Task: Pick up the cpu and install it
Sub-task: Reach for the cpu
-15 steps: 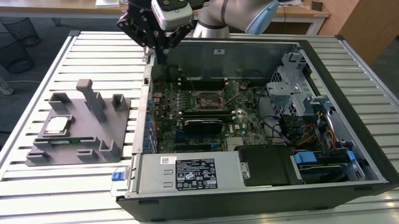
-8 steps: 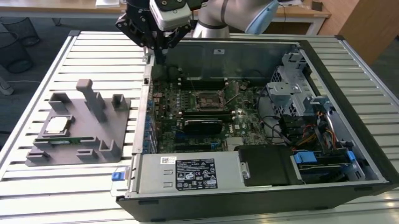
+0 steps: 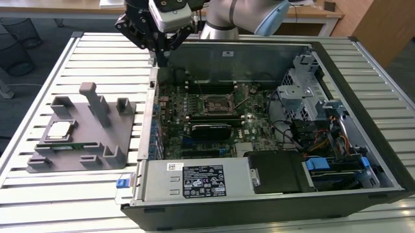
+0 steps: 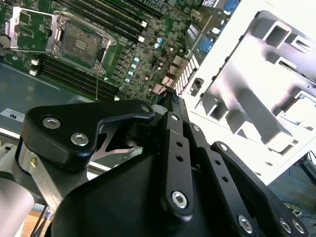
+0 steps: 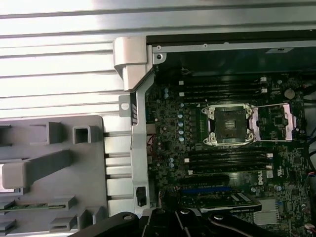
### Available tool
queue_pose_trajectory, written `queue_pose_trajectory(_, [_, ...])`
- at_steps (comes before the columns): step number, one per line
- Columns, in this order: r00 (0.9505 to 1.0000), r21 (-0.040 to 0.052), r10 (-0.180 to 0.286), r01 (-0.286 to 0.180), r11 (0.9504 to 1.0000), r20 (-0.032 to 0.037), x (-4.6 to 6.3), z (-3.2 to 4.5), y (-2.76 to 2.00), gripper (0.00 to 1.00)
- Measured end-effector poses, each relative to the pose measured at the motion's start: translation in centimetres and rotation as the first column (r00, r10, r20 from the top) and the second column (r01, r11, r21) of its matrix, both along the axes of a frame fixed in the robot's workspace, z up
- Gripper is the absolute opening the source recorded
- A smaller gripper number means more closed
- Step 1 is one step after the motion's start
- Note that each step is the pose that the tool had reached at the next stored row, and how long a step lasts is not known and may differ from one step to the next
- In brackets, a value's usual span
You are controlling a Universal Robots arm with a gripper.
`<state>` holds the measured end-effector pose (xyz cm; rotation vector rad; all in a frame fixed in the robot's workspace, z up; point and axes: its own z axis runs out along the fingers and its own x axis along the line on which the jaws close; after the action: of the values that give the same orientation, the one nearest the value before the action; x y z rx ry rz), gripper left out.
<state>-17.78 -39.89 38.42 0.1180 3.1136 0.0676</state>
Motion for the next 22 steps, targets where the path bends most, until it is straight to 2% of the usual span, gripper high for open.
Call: queue_pose_trajectory(22, [1.0000,0.0001,0.000,0.000,1.0000,0.0000,-3.2,-0.11,0.00,0.11])
